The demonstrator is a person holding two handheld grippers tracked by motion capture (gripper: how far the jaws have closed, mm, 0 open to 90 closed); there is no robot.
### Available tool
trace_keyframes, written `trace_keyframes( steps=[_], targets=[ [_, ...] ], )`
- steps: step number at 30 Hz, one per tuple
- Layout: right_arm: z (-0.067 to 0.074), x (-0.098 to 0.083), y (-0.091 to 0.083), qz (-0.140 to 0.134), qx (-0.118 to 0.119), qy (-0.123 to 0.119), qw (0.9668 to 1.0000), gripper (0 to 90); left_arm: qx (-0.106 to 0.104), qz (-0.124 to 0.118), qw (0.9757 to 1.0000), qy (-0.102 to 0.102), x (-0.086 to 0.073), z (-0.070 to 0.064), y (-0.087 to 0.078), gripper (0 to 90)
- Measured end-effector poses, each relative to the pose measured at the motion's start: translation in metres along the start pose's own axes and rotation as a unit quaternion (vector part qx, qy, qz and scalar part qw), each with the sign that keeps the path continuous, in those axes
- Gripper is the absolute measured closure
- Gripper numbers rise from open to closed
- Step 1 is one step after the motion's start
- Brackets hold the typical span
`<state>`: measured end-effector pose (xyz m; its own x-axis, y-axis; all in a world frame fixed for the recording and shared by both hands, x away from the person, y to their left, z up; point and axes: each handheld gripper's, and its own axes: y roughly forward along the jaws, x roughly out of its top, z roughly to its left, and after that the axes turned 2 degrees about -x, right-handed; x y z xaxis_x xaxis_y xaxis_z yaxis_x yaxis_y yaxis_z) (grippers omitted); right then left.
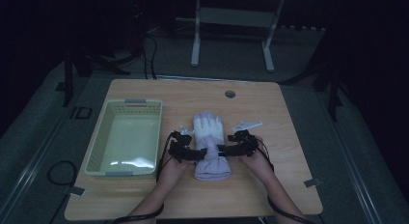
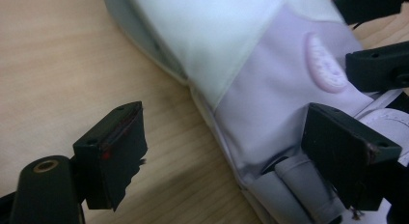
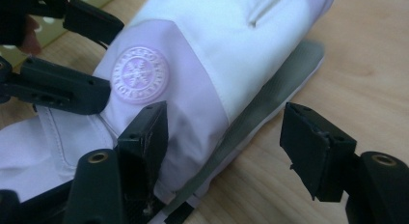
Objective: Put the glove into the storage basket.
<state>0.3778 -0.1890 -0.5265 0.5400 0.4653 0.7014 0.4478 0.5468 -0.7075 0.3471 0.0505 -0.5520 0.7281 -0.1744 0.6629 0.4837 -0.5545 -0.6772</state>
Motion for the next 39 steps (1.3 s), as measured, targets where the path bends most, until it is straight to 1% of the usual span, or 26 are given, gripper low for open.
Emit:
trace_keyframes(
  steps=[2,3,5,7,8,9,10,11,12,13,14,15,16,17,19,22,23,26,28,29,32,33,34,35,38,39],
  targets=[
    [-0.004,-0.003,0.009,0.018,0.008,0.015,0.9997,32.0,-0.011,0.007,0.9998,-0.012,-0.002,0.004,0.005,15.9],
    [-0.006,-0.004,0.012,0.021,0.014,0.020,0.9995,31.0,-0.013,0.009,0.9998,-0.015,-0.002,0.004,0.006,15.9],
    [-0.010,-0.007,0.017,0.028,0.025,0.029,0.9989,30.0,-0.025,0.022,0.9992,-0.022,-0.001,0.008,0.009,16.0],
    [-0.013,-0.008,0.020,0.032,0.033,0.032,0.9984,28.6,-0.037,0.025,0.9985,-0.033,-0.001,0.011,0.013,16.0],
    [-0.014,-0.008,0.021,0.036,0.038,0.033,0.9981,29.0,-0.037,0.029,0.9986,-0.025,0.001,0.010,0.013,16.5],
    [-0.014,-0.008,0.021,0.036,0.038,0.033,0.9981,29.0,-0.037,0.029,0.9986,-0.025,0.001,0.010,0.013,17.9],
    [-0.016,-0.008,0.023,0.043,0.046,0.042,0.9971,31.4,-0.051,0.033,0.9979,-0.024,0.002,0.011,0.014,17.9],
    [-0.019,-0.008,0.025,0.053,0.067,0.055,0.9949,41.9,-0.065,0.037,0.9969,-0.023,0.003,0.012,0.014,25.3],
    [-0.019,-0.008,0.026,0.057,0.082,0.054,0.9935,50.4,-0.092,0.038,0.9947,-0.026,0.003,0.013,0.015,44.8],
    [-0.019,-0.008,0.026,0.057,0.082,0.054,0.9935,50.4,-0.106,0.039,0.9931,-0.032,0.003,0.015,0.016,44.8],
    [-0.018,-0.007,0.026,0.060,0.087,0.057,0.9927,56.3,-0.119,0.039,0.9916,-0.032,0.003,0.016,0.016,47.8],
    [-0.017,-0.007,0.025,0.063,0.090,0.058,0.9923,60.2,-0.127,0.041,0.9905,-0.034,0.004,0.017,0.016,54.0],
    [-0.014,-0.005,0.024,0.064,0.083,0.053,0.9931,64.9,-0.131,0.042,0.9899,-0.036,0.004,0.017,0.016,57.9],
    [-0.011,-0.004,0.023,0.064,0.075,0.045,0.9942,68.7,-0.133,0.042,0.9895,-0.037,0.005,0.016,0.015,61.6],
    [-0.006,-0.002,0.020,0.060,0.059,0.034,0.9959,75.5,-0.135,0.043,0.9892,-0.038,0.007,0.016,0.013,66.0],
    [-0.004,0.000,0.015,0.056,0.056,0.036,0.9962,79.9,-0.137,0.040,0.9893,-0.030,0.008,0.014,0.009,70.7],
    [-0.004,0.001,0.012,0.054,0.057,0.039,0.9962,80.3,-0.137,0.039,0.9894,-0.029,0.010,0.012,0.008,71.8],
    [0.000,0.005,0.005,0.048,0.052,0.031,0.9970,80.4,-0.140,0.034,0.9892,-0.024,0.014,0.009,0.000,73.5],
    [0.002,0.009,-0.002,0.037,0.051,0.028,0.9976,80.5,-0.143,0.027,0.9891,-0.023,0.017,0.007,-0.006,74.2],
    [0.003,0.011,-0.005,0.035,0.051,0.029,0.9977,80.5,-0.143,0.023,0.9894,-0.018,0.019,0.005,-0.011,74.3],
    [0.007,0.019,-0.017,0.016,0.044,0.021,0.9987,80.5,-0.137,0.014,0.9905,-0.004,0.027,0.000,-0.024,74.7],
    [0.007,0.019,-0.017,0.016,0.044,0.021,0.9987,80.5,-0.137,0.014,0.9905,-0.004,0.027,0.000,-0.024,74.6],
    [0.009,0.022,-0.021,0.012,0.042,0.018,0.9989,80.5,-0.134,0.008,0.9909,0.005,0.032,-0.001,-0.031,74.6],
    [0.013,0.027,-0.026,0.003,0.039,0.014,0.9991,80.5,-0.133,0.010,0.9910,0.009,0.035,-0.001,-0.035,74.6],
    [0.019,0.036,-0.032,-0.007,0.033,0.005,0.9994,80.4,-0.131,0.006,0.9912,0.016,0.041,-0.001,-0.047,74.7],
    [0.019,0.036,-0.032,-0.007,0.033,0.005,0.9994,80.4,-0.131,0.006,0.9912,0.016,0.041,-0.001,-0.047,74.7]
  ],
)
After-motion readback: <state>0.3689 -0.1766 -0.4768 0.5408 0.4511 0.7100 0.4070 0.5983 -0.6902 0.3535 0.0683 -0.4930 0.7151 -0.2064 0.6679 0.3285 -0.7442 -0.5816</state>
